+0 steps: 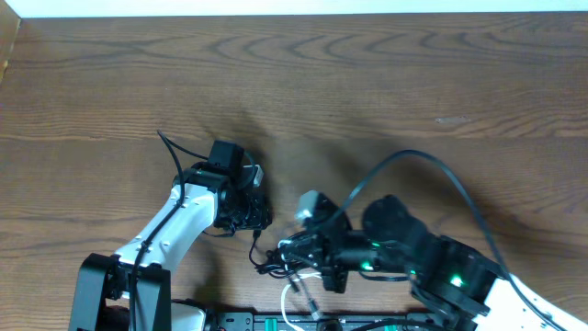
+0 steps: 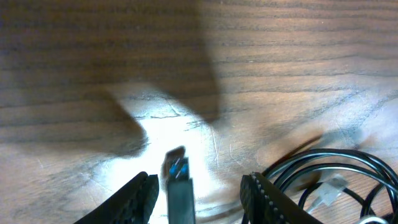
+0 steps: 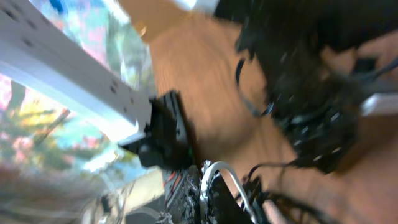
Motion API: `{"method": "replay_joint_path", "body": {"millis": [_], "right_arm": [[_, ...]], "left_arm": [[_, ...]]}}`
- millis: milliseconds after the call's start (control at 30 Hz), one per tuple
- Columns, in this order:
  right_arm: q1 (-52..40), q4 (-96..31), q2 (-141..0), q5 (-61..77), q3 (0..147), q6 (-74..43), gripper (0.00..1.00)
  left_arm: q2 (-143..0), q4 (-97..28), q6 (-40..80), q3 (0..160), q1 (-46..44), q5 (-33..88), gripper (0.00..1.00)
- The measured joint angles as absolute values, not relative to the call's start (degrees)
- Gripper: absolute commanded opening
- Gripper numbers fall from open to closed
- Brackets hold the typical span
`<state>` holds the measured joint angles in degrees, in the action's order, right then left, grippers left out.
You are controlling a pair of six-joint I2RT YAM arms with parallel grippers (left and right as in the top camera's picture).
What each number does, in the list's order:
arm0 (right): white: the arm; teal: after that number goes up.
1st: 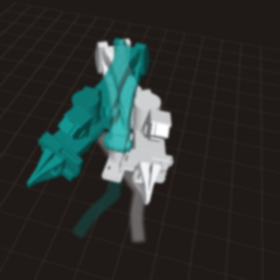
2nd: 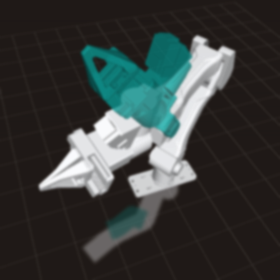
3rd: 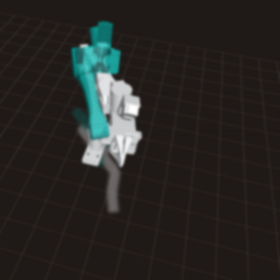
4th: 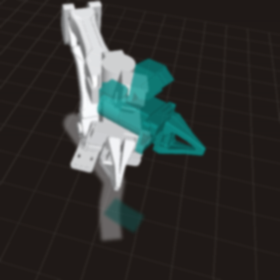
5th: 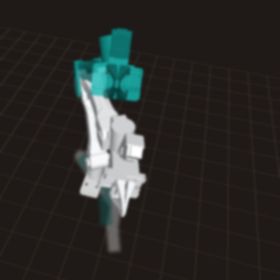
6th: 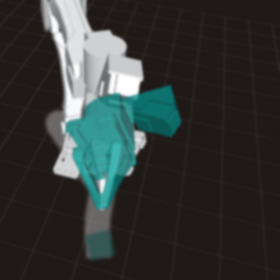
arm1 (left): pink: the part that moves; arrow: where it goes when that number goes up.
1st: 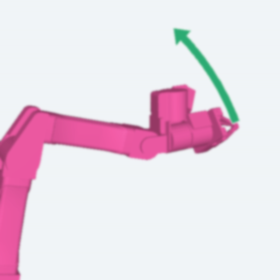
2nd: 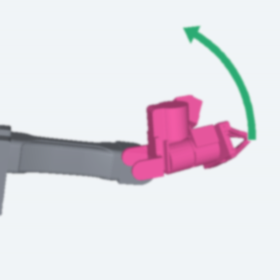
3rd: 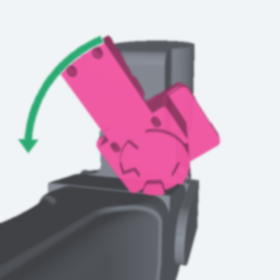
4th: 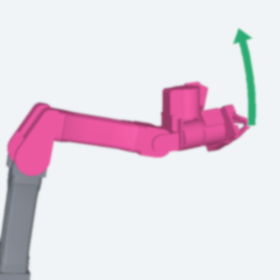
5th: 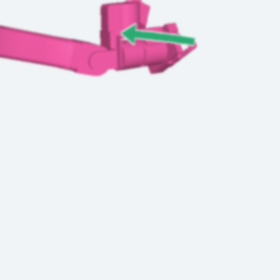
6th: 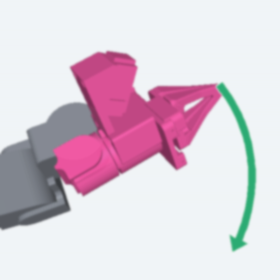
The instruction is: Untangle cables
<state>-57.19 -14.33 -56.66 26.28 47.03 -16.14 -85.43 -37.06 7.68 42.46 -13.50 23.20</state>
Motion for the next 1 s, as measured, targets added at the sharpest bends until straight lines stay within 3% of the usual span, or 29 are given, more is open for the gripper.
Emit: {"method": "replay_joint_path", "body": {"millis": [333, 733, 1000], "right_arm": [[-49.9, -13.5, -46.6, 20.2, 47.0, -16.6, 0.01], [-40.3, -4.6, -44.2, 16.8, 46.9, -22.9, 0.01], [-37.6, -4.4, -44.2, 16.6, 46.9, -26.1, 0.01]], "left_arm": [[-84.5, -43.0, 7.2, 42.7, -13.3, 24.9, 0.59], [-65.9, -46.7, 5.6, 48.6, -13.2, 37.0, 0.67], [-68.1, -46.1, 11.9, 47.8, -13.2, 38.7, 0.68]]}}
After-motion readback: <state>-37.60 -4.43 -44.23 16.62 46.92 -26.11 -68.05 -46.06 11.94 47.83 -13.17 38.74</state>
